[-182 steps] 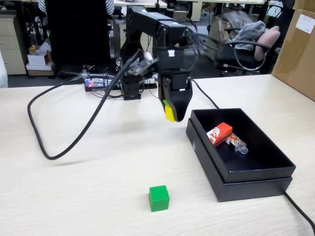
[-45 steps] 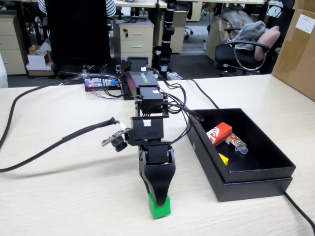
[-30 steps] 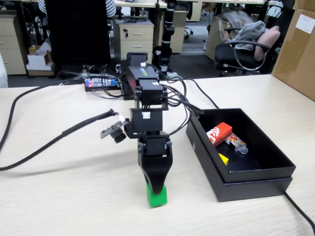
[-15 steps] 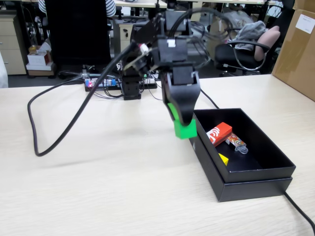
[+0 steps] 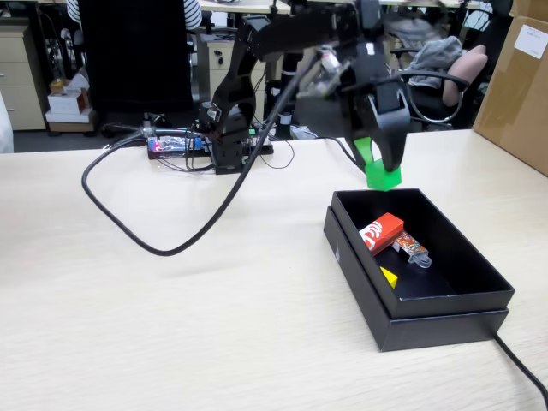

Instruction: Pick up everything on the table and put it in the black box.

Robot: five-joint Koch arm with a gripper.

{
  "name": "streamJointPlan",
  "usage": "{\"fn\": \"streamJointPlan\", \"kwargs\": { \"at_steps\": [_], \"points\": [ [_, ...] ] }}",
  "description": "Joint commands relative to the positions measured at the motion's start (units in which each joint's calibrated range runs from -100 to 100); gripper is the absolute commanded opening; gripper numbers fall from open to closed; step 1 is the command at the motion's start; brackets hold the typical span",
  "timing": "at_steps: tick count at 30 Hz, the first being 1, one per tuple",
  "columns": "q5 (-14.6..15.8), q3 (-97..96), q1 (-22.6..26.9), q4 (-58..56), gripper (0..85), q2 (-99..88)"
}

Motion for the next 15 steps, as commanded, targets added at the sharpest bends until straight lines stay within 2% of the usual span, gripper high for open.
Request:
{"fn": "streamJointPlan", "kwargs": {
  "at_steps": [1,5,10,15],
  "points": [
    [-0.20,-1.51,-0.34,10.13,3.1,0.63],
    [-0.63,-8.86,-1.42,16.78,3.1,3.04],
    [-1.03,-11.31,-2.20,18.51,3.3,3.50],
    [-1.07,-11.31,-2.30,18.51,26.2,3.50]
  ]
}}
